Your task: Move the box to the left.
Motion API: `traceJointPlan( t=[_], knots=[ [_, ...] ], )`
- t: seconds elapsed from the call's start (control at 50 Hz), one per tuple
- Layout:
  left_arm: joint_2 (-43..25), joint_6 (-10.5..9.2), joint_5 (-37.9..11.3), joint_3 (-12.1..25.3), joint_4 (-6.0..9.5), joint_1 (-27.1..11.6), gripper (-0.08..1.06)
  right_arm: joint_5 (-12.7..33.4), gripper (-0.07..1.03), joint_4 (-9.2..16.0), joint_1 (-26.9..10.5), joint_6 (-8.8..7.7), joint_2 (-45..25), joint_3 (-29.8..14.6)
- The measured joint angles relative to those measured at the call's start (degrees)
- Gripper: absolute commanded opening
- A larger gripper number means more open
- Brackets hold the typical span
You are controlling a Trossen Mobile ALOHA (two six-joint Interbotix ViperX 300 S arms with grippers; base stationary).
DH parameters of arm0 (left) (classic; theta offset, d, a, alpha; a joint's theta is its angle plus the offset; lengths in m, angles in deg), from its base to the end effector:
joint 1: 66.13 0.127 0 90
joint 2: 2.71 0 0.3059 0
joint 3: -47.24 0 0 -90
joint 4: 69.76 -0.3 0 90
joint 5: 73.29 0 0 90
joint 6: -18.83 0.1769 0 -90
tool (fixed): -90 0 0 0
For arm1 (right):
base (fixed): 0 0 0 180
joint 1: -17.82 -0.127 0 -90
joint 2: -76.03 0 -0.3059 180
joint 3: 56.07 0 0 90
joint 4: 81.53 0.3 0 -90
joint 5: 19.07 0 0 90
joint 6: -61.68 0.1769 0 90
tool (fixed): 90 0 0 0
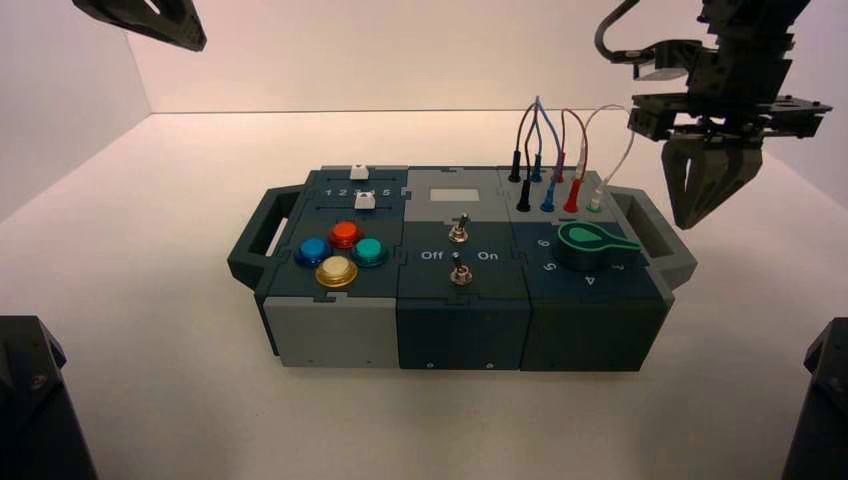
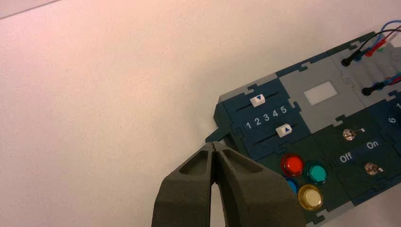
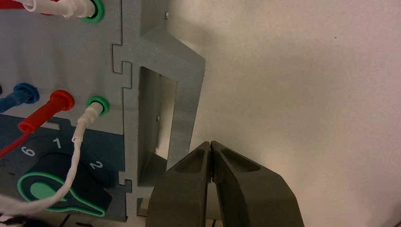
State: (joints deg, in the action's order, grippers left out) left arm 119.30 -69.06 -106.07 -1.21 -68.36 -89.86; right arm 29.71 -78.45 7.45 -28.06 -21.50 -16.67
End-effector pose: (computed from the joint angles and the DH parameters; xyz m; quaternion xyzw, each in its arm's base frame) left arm 0.2198 -0.0992 0.1676 0.0901 0.4065 -0.1961 0.8878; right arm 0.2225 0.0480 0.0352 -0.0387 0.7407 0.0594 0.6681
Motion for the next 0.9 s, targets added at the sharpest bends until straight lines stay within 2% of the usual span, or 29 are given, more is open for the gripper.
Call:
traceJointPlan(
  t=[0.3, 0.54, 0.9],
  knots=[
    [1.23, 0.0, -0.09, -0.62, 0.0, -0.09, -0.03, 0.44, -0.02, 1.14, -2.55, 0.18, -2.81, -2.2],
    [0.26, 0.0, 0.0, -0.62, -0.09, -0.09, -0.03, 0.7, -0.02, 3.08, -6.86, 0.53, -7.12, -5.36],
    [-0.09, 0.0, 0.09, -0.53, 0.0, -0.09, -0.03, 0.7, -0.02, 8.53, -14.33, 1.05, -12.39, -9.93]
  ],
)
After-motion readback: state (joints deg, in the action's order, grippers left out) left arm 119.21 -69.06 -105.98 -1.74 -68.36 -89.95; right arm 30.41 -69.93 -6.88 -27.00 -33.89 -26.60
